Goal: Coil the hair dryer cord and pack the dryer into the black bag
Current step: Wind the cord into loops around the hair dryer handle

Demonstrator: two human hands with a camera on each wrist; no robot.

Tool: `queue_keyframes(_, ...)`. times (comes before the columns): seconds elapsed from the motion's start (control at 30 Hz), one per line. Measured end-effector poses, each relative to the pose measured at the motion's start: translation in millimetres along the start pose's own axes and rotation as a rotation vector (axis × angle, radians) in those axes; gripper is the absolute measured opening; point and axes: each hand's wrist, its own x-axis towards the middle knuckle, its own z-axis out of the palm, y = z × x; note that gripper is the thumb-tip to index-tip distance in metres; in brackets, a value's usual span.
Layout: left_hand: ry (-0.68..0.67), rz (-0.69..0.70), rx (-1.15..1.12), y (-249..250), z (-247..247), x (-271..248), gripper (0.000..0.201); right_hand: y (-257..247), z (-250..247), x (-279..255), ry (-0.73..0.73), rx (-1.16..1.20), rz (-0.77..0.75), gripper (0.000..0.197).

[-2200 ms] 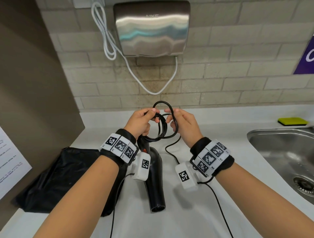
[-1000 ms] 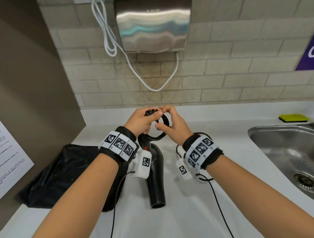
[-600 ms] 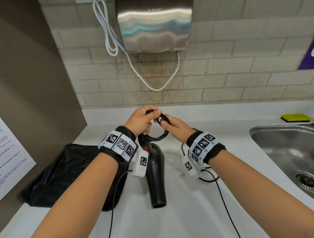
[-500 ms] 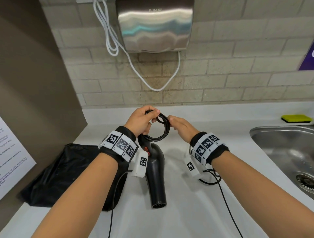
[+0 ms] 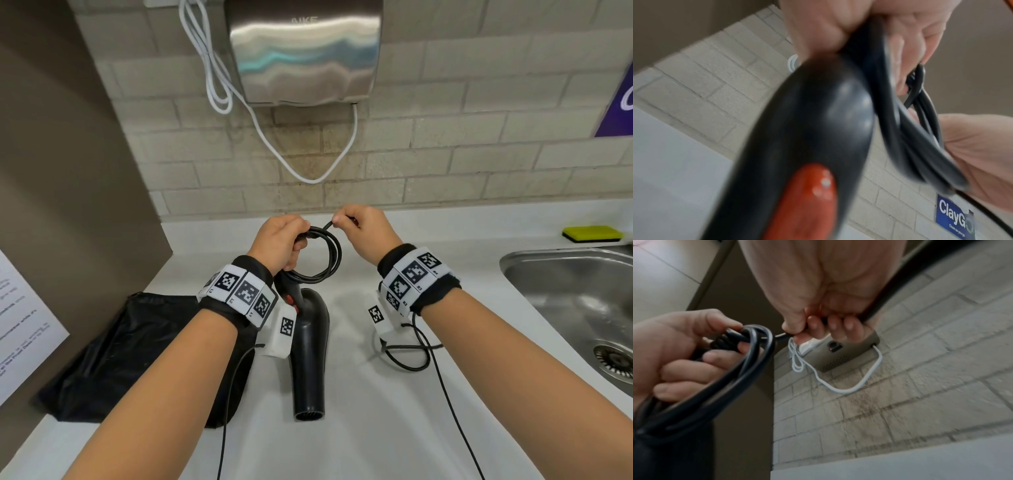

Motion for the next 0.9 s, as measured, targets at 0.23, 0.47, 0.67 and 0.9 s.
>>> queue_keyframes(0.23, -0.177, 0.036, 0.129, 6, 2, -1, 0.020, -23, -7, 1, 0.129, -0.161, -0.130, 0.023)
queue_keyframes(0.47, -0.185, 0.058, 0.120, 5, 8, 1, 0.027, -30, -3, -8, 0.189, -0.093, -0.205, 0.018)
queue_keyframes(0.67, -0.008, 0.076, 0.006, -2, 1, 3, 0.026, -18, 7, -25, 0.223, 0.046, -0.234, 0.023)
queue_keyframes(0.9, 0.016, 0.023, -0.095, -2, -5, 0, 0.031, 2, 49, -52, 0.163, 0.142, -0.174, 0.022)
